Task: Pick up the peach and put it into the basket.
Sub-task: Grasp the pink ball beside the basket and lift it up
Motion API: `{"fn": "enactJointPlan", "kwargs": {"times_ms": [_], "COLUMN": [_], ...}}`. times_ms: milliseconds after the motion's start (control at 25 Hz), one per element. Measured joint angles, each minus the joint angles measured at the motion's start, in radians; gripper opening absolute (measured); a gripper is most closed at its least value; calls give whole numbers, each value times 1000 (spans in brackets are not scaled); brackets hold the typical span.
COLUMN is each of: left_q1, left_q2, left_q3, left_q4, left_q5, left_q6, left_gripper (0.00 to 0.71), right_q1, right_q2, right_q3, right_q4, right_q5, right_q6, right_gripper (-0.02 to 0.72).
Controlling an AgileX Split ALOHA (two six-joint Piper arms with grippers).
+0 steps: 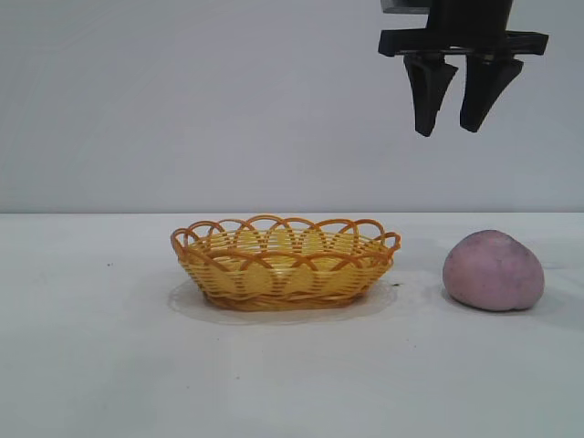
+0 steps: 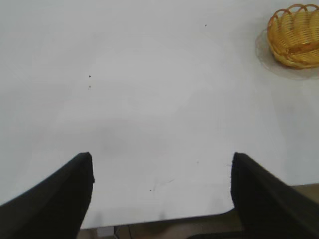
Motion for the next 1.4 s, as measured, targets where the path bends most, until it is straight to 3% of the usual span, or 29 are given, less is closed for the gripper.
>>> {"fn": "enactJointPlan", "kwargs": {"times_ms": [160,560,800,1160,1280,1320,1400], "left_q1": [0,0,0,0,0,0,0], "left_q2": [-92,-97,-97,-97,-97,-97,-97], "left_q3": [23,29,29,29,29,29,29], "left_q4": [4,20,20,20,20,20,20], "left_q5": [-12,-25,-27,-27,-27,-27,-27], "left_q6": [2,2,2,2,2,2,2], "left_gripper": [538,538,538,538,538,538,538], "right_q1": [0,0,0,0,0,0,0], "right_q2": [0,-4,-47,-126,-142,-144,-145], "right_q3": [0,0,0,0,0,0,0], "right_q4": [0,0,-34,-41,-13,4,41], "right_q5": [19,37,47,216,267,274,278], "right_q6": [0,0,0,0,0,0,0], "right_gripper": [398,398,398,398,398,354,367]}}
